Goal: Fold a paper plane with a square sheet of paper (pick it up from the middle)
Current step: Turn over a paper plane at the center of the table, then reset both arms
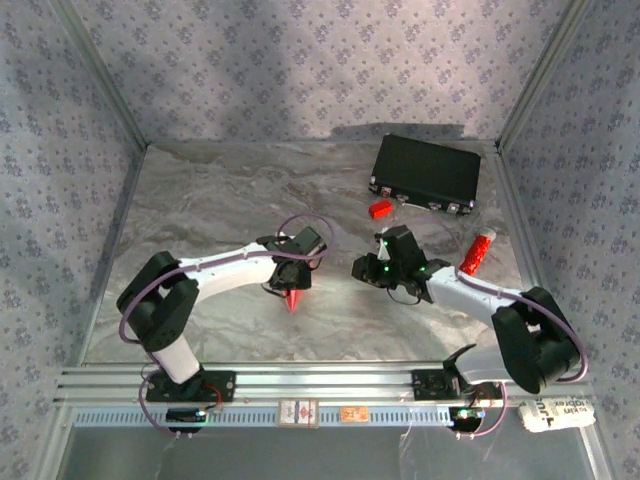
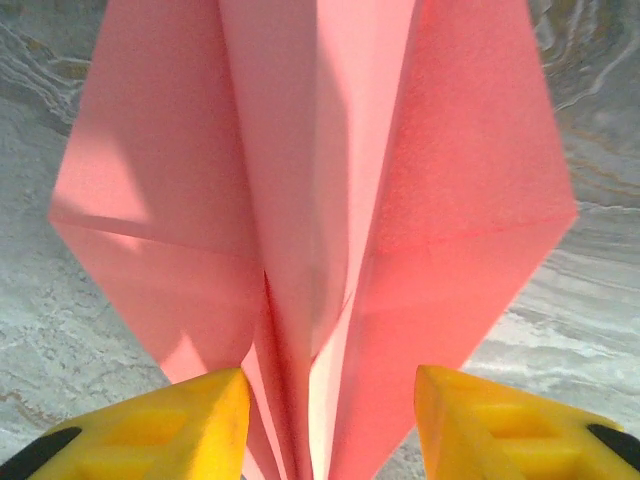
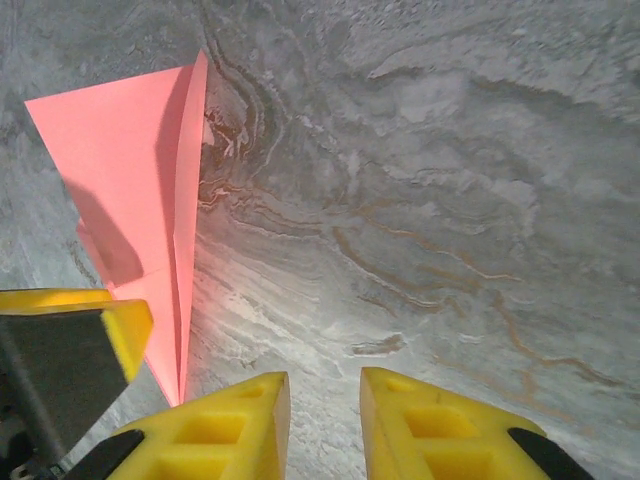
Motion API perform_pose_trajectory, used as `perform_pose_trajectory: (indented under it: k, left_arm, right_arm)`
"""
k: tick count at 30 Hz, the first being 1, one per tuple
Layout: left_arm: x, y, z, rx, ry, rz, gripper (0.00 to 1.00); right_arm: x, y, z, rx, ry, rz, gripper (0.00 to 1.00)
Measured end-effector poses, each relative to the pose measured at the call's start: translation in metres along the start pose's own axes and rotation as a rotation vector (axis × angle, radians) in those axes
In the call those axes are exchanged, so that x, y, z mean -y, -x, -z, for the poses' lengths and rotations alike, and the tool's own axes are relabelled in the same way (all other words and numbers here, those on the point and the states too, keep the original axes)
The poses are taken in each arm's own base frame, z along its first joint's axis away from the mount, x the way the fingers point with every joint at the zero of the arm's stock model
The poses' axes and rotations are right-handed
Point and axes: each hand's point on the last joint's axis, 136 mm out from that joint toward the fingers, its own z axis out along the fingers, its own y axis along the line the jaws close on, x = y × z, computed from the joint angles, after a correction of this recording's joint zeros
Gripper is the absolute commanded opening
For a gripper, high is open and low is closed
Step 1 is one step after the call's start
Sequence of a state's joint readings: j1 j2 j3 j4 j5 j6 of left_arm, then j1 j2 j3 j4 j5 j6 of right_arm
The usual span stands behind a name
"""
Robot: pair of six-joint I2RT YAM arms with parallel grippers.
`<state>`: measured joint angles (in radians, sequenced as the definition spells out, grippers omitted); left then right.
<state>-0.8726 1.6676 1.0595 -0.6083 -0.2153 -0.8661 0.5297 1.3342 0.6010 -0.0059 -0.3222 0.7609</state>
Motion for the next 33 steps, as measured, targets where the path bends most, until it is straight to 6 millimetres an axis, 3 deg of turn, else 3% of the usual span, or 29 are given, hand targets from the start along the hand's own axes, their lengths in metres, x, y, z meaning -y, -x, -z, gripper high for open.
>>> perform_pose_trajectory:
  k: [4,8,13,17,20,25,28,31,33]
  left_arm:
    - [0.001,0.006,0.01,0.027,-0.02,0.005,0.48]
    - [0.002,0.019,0.032,0.095,-0.055,-0.014,0.52]
    - [-0.012,0.052,0.074,0.289,-0.091,-0.065,0.74]
    - [-0.059,0.077,0.082,0.404,-0.034,-0.044,1.0]
    - [-0.109,0.09,0.076,0.456,0.045,0.01,1.0]
    - [-0.191,0.103,0.068,0.541,0.209,0.1,1.0]
    - [-0.22,0.11,0.069,0.603,0.288,0.113,1.0]
    - [-0.248,0.114,0.066,0.629,0.329,0.139,1.0]
    - [-0.263,0.117,0.062,0.638,0.353,0.149,1.0]
  right_arm:
    - [0.007,0.007,0.009,0.027,-0.045,0.011,0.35]
    - [0.011,0.024,0.029,0.102,-0.113,0.053,0.53]
    - [0.024,0.072,0.079,0.326,-0.273,0.114,0.84]
    - [0.052,0.109,0.121,0.524,-0.473,0.166,0.92]
    - [0.081,0.128,0.134,0.6,-0.633,0.253,0.93]
    - [0.147,0.135,0.12,0.535,-0.854,0.354,0.91]
    - [0.179,0.135,0.11,0.515,-0.882,0.357,0.9]
    - [0.193,0.139,0.1,0.501,-0.845,0.381,0.88]
    - [0.187,0.145,0.093,0.508,-0.802,0.427,0.89]
